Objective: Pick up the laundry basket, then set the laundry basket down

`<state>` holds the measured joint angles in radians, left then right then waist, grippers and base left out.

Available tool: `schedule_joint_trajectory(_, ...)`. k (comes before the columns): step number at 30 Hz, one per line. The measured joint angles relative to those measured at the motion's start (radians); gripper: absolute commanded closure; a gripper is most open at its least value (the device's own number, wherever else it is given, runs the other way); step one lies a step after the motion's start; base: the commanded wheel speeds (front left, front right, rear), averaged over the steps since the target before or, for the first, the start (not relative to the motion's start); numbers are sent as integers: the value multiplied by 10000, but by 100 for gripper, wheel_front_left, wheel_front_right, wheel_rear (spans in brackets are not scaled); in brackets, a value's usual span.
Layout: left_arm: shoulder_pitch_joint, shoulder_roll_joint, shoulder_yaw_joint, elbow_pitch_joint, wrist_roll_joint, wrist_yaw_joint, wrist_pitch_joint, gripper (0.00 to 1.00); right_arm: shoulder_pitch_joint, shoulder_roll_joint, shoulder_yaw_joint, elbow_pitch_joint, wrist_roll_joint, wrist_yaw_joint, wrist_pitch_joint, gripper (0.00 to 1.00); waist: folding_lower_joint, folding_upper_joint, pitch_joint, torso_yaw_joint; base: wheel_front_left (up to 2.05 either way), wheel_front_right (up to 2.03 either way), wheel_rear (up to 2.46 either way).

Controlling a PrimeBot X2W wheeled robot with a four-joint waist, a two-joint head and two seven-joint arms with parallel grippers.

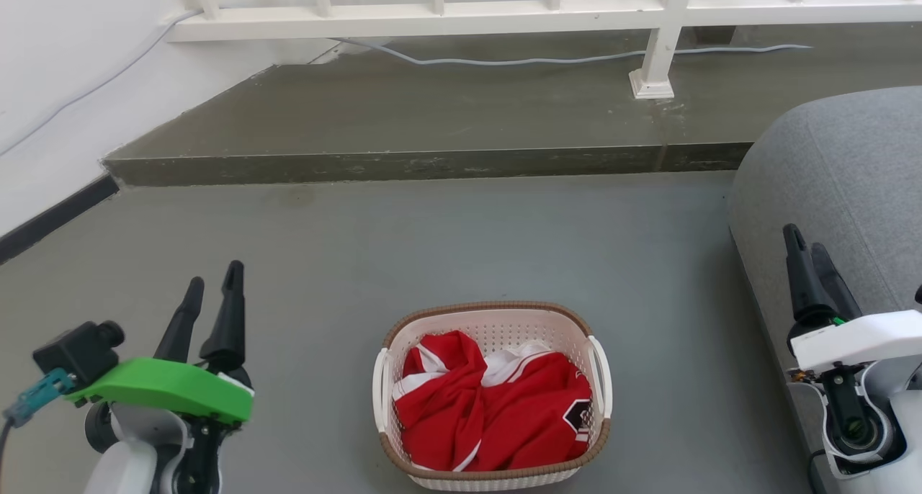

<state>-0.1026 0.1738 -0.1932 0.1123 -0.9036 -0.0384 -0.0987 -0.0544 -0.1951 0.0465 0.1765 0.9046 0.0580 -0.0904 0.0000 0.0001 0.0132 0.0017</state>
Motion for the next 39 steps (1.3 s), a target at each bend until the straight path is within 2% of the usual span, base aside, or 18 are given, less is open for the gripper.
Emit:
schedule_joint_trajectory(19,14,2,-792,-211,2602,690,-564,0,13,-228,957,-73,-2940,-600,-600,0,0,0,-8,8,0,0,0)
schedule_joint_trajectory(39,48,-98,-1294,-144,4987,1225,-696,0,30,-257,1553,226,-5122,-917,-1223,0,0,0,-60,19,0,0,0)
